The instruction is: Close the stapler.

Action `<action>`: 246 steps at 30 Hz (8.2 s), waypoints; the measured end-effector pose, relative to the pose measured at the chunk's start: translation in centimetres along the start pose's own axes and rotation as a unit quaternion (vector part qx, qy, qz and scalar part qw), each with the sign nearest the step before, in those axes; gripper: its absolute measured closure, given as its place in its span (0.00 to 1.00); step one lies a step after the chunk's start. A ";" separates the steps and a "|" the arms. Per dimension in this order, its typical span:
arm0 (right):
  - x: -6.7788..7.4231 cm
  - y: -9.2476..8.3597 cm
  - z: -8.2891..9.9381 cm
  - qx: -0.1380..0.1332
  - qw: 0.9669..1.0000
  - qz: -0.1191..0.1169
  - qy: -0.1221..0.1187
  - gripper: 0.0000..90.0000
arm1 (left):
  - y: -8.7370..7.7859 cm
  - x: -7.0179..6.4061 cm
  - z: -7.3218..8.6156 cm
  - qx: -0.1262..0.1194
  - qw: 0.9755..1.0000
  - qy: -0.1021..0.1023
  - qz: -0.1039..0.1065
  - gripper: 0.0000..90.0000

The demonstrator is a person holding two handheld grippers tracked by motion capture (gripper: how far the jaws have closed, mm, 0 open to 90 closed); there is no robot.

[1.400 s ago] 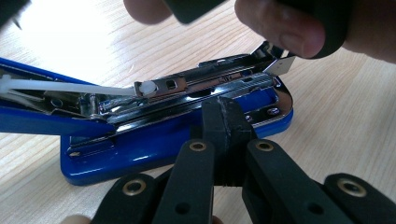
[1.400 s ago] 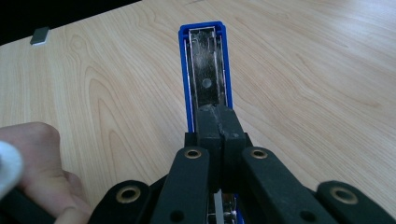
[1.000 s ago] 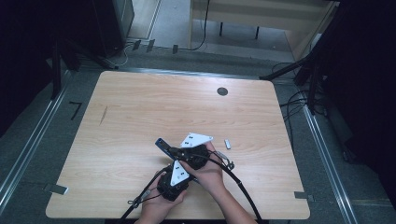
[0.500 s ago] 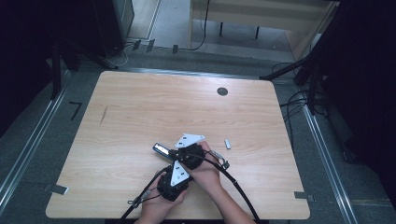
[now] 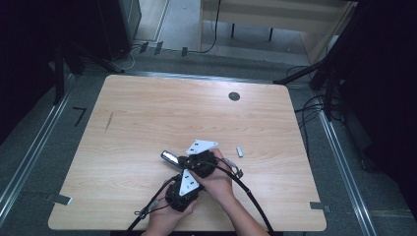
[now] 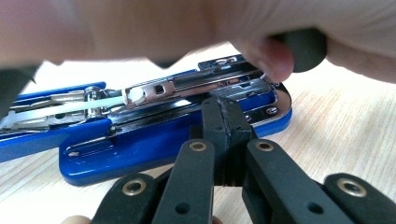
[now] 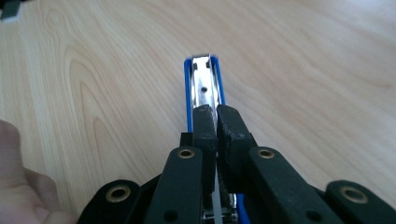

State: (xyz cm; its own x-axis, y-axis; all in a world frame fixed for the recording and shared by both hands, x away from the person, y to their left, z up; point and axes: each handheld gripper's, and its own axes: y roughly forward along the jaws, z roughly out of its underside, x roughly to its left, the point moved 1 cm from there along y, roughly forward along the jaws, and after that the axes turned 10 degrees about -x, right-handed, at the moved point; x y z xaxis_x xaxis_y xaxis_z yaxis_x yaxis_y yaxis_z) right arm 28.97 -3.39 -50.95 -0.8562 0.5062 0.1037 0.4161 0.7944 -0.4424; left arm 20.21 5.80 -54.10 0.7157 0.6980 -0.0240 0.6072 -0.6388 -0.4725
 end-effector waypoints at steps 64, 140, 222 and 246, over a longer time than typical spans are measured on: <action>-10.8 -10.8 7.1 -0.016 0.967 0.223 0.118 0.86 | 0.0 0.1 0.0 0.002 1.000 -0.004 0.006 1.00; -5.1 -11.4 5.5 -0.030 0.982 0.172 0.071 0.89 | 0.0 0.1 0.0 0.003 1.000 0.000 0.005 1.00; 0.0 -9.2 4.9 0.039 0.999 0.034 -0.009 0.89 | -0.1 0.3 0.0 0.003 1.000 -0.008 0.008 1.00; -0.2 -9.2 4.7 0.048 0.999 0.023 -0.009 0.89 | -0.1 0.3 0.0 0.003 1.000 -0.007 0.008 1.00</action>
State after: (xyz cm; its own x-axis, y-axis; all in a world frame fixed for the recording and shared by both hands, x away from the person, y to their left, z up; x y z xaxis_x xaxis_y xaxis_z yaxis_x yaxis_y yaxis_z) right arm 23.84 -12.36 -51.12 -0.8430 0.5340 0.0651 0.4243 0.7344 -0.5298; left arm 20.33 6.06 -54.07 0.7202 0.6924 -0.0445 0.5937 -0.6482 -0.4769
